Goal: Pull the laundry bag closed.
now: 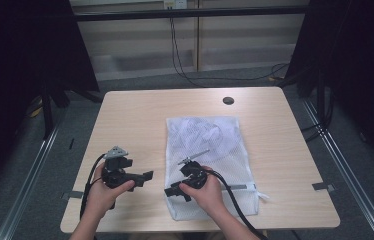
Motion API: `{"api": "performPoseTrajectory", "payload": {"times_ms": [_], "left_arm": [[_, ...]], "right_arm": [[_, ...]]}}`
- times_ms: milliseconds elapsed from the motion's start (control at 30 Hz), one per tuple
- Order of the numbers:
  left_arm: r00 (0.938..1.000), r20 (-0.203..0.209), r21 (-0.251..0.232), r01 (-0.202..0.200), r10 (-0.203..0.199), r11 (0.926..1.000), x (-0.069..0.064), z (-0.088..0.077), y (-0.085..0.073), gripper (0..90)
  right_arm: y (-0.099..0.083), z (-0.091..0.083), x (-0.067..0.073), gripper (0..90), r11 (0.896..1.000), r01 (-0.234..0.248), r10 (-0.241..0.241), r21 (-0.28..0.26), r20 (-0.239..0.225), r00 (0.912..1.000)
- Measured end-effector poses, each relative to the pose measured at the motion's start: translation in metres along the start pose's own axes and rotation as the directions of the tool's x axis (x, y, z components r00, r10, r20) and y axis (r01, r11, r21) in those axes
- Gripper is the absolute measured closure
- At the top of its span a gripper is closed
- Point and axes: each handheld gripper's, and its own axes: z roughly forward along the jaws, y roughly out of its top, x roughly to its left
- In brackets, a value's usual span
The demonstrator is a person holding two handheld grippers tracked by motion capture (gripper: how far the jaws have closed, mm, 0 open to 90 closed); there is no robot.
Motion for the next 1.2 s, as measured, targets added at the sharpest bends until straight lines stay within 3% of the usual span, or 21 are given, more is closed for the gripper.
{"api": "performPoseTrajectory", "payload": {"times_ms": [300, 733, 967, 1200], "left_arm": [[0.9998, -0.017, 0.006, 0.006, -0.006, 1.0, 0.002, 0.0, 0.0, 2.9], [0.9995, -0.013, -0.003, 0.03, -0.03, 0.9995, 0.003, -0.002, 0.0, 3.0], [0.9993, -0.022, -0.002, 0.03, -0.03, 0.9995, 0.004, -0.002, 0.0, 3.1], [0.9994, 0.001, -0.006, 0.033, -0.033, 0.9994, 0.001, -0.002, 0.0, 3.2]], "right_arm": [[0.0, 0.006, -0.001, 66.8, 1.0, -0.021, 0.021, 0.001, 0.008, 0.9997], [-0.002, 0.012, -0.002, 82.9, 0.998, -0.056, 0.056, 0.006, 0.018, 0.9983], [-0.002, 0.012, -0.002, 84.7, 0.999, -0.053, 0.053, 0.007, 0.028, 0.9982], [-0.001, 0.002, -0.001, 85.4, 0.998, -0.053, 0.053, -0.019, -0.001, 0.9986]]}}
